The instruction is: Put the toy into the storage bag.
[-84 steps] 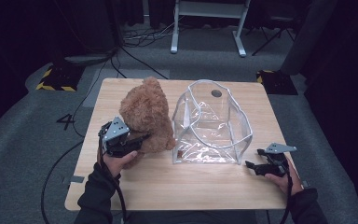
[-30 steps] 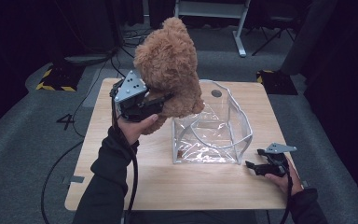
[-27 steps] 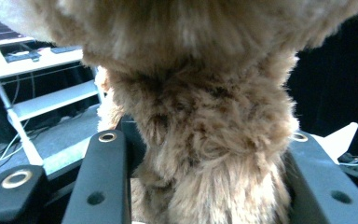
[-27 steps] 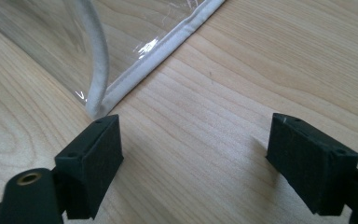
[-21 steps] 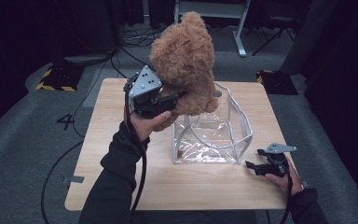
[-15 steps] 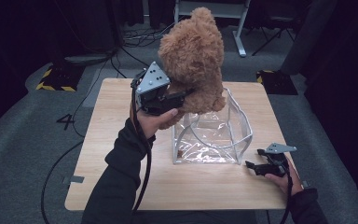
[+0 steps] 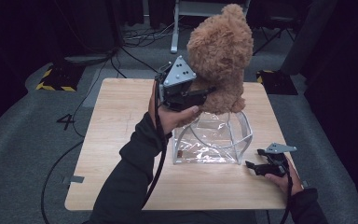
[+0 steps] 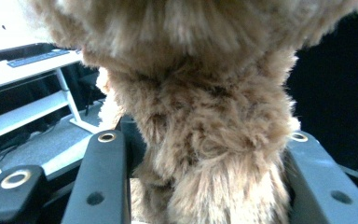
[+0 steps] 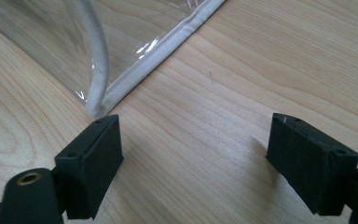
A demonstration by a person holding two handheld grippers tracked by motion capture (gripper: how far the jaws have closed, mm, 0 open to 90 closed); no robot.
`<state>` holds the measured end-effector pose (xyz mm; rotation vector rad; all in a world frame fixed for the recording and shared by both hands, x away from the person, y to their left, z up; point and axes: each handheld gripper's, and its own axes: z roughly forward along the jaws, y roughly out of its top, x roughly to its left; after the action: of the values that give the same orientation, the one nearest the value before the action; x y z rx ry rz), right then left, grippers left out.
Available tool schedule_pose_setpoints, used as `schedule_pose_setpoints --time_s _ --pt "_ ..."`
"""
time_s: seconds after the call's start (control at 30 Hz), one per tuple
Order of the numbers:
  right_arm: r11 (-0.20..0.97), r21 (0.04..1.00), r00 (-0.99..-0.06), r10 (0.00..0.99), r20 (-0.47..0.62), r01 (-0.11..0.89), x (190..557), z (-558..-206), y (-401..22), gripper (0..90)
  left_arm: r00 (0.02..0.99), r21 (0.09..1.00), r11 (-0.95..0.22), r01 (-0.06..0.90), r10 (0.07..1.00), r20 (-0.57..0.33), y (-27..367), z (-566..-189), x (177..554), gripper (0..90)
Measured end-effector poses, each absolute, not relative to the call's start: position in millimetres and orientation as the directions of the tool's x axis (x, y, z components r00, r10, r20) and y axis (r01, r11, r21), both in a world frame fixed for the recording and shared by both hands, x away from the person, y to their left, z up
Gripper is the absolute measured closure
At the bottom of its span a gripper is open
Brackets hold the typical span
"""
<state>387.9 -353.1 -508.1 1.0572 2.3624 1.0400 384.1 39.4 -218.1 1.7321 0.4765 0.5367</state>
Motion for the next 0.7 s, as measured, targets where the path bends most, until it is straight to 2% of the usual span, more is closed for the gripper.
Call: schedule_pose_setpoints --time_s 0.43,0.7 --pt "0.451 0.743 -0.66 0.751 -0.018 0.494 387.9 -508.1 -353.1 17.9 0.813 0.965 -0.259 0.051 0.571 0.111 5.9 -210.5 385.6 55.3" --pt "0.452 0.743 -0.659 0.752 -0.018 0.494 387.8 -508.1 -353.1 17.8 0.824 0.967 -0.244 0.07 0.561 0.082 -14.9 -205.1 387.2 55.2"
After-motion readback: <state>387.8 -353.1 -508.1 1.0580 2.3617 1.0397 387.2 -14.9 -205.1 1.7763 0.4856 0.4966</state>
